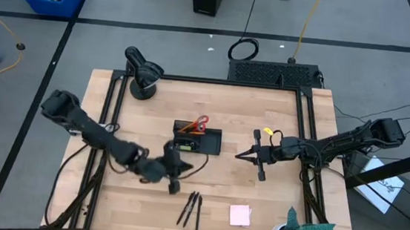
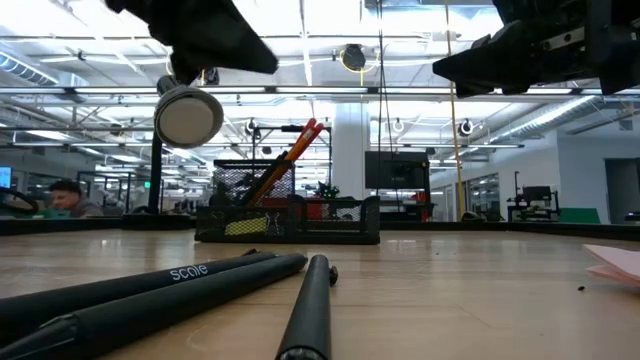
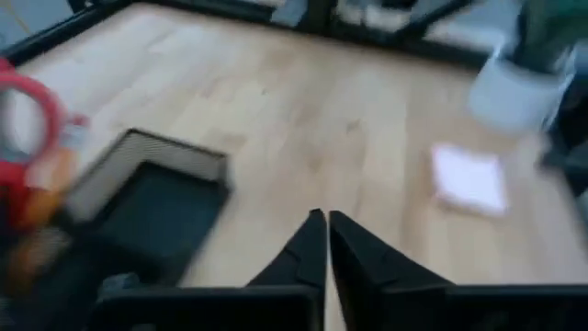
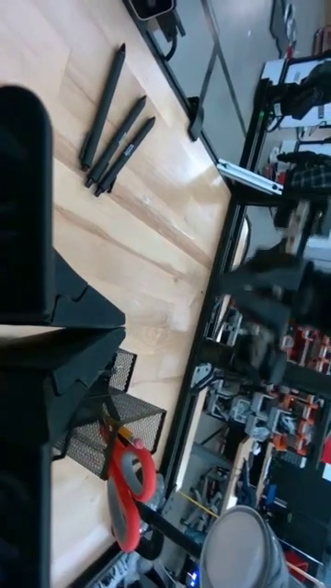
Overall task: Pick and place office supplies into organizer
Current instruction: Put the black pen into the black desk organizer
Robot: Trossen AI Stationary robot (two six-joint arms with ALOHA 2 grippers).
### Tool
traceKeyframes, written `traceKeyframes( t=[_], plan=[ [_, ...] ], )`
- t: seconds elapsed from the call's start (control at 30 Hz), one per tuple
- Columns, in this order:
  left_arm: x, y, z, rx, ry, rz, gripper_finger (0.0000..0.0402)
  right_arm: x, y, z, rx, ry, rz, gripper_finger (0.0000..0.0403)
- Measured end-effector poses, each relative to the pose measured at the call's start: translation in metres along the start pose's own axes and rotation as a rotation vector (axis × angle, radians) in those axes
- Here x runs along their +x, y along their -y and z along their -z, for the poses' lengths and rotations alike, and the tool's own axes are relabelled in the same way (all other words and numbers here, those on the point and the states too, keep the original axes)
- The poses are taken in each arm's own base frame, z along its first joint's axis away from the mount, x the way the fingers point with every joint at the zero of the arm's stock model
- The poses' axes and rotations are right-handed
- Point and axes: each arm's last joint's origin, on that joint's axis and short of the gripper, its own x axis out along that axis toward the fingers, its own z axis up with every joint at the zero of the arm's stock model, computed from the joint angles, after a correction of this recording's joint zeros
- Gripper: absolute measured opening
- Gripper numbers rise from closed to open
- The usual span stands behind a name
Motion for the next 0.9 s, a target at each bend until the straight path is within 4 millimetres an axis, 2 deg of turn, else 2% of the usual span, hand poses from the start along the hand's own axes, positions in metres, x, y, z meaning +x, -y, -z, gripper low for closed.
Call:
traceKeyframes(
  t=[0.2,0.33,0.43,0.57,0.77,0.9],
  plan=[
    [0.024,0.039,0.050,-0.046,0.100,0.129,0.0015,0.000,0.000,0.002,0.026,-0.016,-0.004,0.0000],
    [0.049,0.051,0.077,-0.089,0.116,0.112,0.0004,0.000,0.000,0.000,0.050,0.004,-0.001,0.0000],
    [0.065,0.059,0.090,-0.090,0.073,0.174,0.0007,0.000,0.000,-0.001,0.051,0.010,0.000,0.0000],
    [0.074,0.068,0.092,-0.063,0.052,0.205,0.0009,0.000,0.000,-0.002,0.053,0.018,0.001,0.0000],
    [0.074,0.076,0.084,0.033,0.091,0.212,0.0009,0.000,0.000,-0.001,0.038,0.014,0.000,0.0000],
    [0.076,0.071,0.086,0.077,0.056,0.184,0.0005,0.000,0.000,0.001,0.034,-0.014,-0.003,0.0000]
  ],
)
